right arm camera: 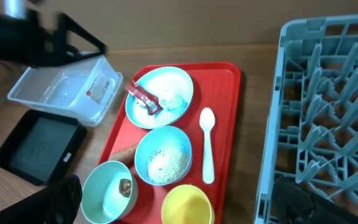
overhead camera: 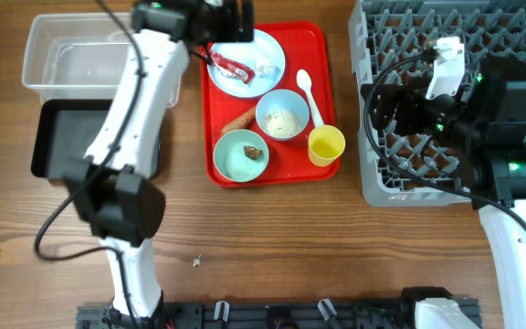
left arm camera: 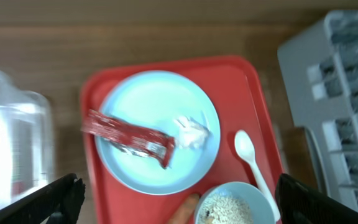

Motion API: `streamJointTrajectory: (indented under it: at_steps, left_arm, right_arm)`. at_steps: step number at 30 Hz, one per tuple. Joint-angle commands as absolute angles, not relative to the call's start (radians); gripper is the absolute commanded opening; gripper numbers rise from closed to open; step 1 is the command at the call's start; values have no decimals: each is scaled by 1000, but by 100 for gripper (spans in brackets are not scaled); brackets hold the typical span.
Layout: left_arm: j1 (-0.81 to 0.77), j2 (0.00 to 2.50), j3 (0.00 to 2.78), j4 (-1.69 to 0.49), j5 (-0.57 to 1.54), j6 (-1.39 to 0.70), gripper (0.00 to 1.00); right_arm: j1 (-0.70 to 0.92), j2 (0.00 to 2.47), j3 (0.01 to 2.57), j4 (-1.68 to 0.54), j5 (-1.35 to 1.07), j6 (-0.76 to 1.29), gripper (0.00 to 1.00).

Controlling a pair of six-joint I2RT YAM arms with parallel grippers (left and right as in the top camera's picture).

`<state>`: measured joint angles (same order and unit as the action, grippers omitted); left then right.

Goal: Sort waste into correct bins and load items into the dishwasher rack
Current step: 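Grasp the red wrapper on the white plate with the left gripper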

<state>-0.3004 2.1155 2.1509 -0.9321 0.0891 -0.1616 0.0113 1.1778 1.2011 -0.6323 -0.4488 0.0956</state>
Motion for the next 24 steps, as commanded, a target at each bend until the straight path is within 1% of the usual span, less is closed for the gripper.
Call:
streamJointTrajectory:
  at_steps: [1,2,3,5,7,11,14,20,22,23,24]
  left_arm:
    - [-326,2178,2181,-881,101,-173,100]
    - [-326,2195,2181,-866,96,-192,99]
    - [-326,2215,2181,-851,70,-256,99]
    - [-326,2262,2180,-830,-11,-432,100]
    - [-326,2313,2180,-818,-96,-561,100]
    - [-328,2410,2180,-814,-210,-722,99]
    - [-328,2464,2181,-801,-211,-776,96]
    - [-329,2521,2180,-742,-209,-775,95]
    - [-330,2533,2180,-720,-205,-775,90]
    - [-330,2537,2180,-714,-203,-775,82]
    - [-331,2547,2180,-709,-198,-775,69]
  right_arm:
    - [15,1181,1224,-641,-472,134,100]
    - [15,1181,1224,-642,-472,133,100]
    - [15,1181,1224,-643,-472,134,100]
    - [15,1181,1224,-645,-472,134,100]
    - [15,1181,1224,-645,-472,134,100]
    - [15,1181,1224,-653,-471,134,100]
    - [15,1181,1224,-663,-461,133,100]
    - [15,1181,1224,-667,-461,133,100]
    - [15,1181,1224,-668,-461,133,100]
    - [15,1181,1224,-670,-461,133,100]
    - [15,1181,1224,-675,-461,133,100]
